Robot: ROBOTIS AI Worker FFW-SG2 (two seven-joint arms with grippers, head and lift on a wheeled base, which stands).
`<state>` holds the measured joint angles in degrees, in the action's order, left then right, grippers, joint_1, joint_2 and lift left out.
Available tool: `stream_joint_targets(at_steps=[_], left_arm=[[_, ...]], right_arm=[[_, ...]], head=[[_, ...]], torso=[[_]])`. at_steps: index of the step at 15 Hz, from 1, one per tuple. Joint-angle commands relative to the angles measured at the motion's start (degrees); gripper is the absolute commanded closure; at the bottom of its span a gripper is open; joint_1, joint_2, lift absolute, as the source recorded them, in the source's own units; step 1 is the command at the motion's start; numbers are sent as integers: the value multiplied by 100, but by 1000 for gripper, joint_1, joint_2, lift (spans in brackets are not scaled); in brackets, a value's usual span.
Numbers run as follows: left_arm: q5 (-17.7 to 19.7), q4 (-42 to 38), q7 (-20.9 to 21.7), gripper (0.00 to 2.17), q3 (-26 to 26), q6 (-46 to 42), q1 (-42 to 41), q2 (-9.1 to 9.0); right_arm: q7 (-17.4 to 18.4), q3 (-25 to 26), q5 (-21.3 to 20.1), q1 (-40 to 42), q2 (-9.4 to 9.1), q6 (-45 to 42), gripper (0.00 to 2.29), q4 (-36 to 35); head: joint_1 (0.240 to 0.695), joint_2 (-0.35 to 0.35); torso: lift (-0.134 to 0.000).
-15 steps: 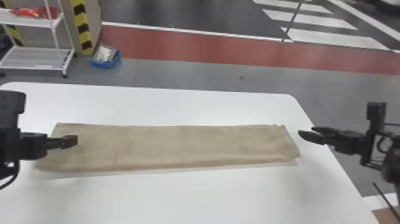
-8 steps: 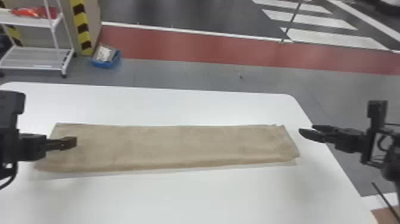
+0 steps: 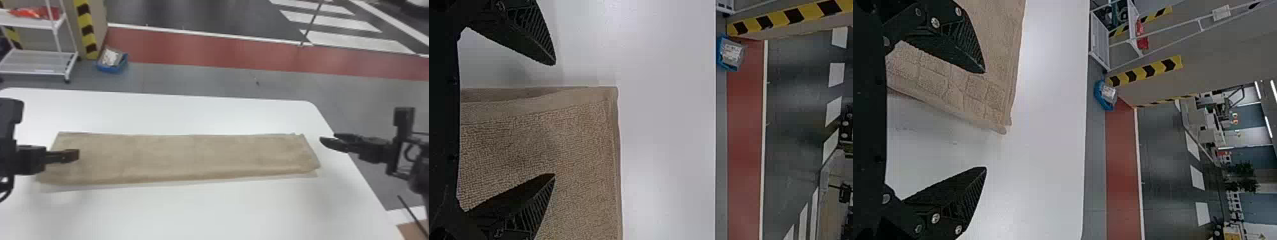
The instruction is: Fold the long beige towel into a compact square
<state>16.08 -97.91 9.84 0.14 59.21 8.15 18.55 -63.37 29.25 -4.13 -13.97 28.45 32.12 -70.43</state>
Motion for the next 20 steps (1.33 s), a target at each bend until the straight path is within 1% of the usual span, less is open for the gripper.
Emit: stream_joint_targets(at_steps=[1, 6, 9, 11, 13, 14, 15, 16, 17, 19, 20], left_arm=[[0, 0, 0, 93, 4, 52, -6, 0], [0, 0, 9, 93, 30, 69, 11, 18], [-44, 9, 62, 161, 12, 87, 20, 18], [-114, 9, 149, 252, -5, 456, 82, 26], [-114, 9, 211, 539, -5, 474, 90, 26], [-123, 9, 237, 606, -14, 509, 90, 26], [-167, 9, 281, 728, -14, 614, 90, 18], [-202, 9, 272, 1079, -32, 614, 90, 0], [-202, 9, 272, 1301, -32, 614, 90, -9], [-184, 0, 272, 1693, -40, 614, 90, -9], [-184, -18, 255, 1737, -32, 614, 73, -18]], right_arm=[[0, 2, 0, 0, -6, -35, 218, 3], [-26, 46, 9, 26, -6, -70, 218, 21], [-35, 54, 9, 26, -6, -70, 218, 12], [-44, 46, 9, 35, -15, -70, 218, 12], [-44, 46, 9, 35, -15, -70, 218, 12], [-44, 46, 9, 35, -15, -70, 218, 12], [-44, 46, 9, 35, -15, -70, 218, 12], [-44, 46, 9, 35, -15, -70, 218, 12], [-53, 46, 9, 35, -15, -70, 218, 12], [-44, 54, 9, 35, -15, -70, 218, 12], [-44, 54, 26, 35, -15, -87, 218, 3]], head=[[695, -232], [695, -230], [695, -231], [695, -232], [695, -233], [695, -234], [695, -234], [695, -235], [695, -236], [695, -237], [695, -238]], torso=[[-124], [-124], [-124], [-124], [-124], [-124], [-124], [-124], [-124], [-124], [-124]])
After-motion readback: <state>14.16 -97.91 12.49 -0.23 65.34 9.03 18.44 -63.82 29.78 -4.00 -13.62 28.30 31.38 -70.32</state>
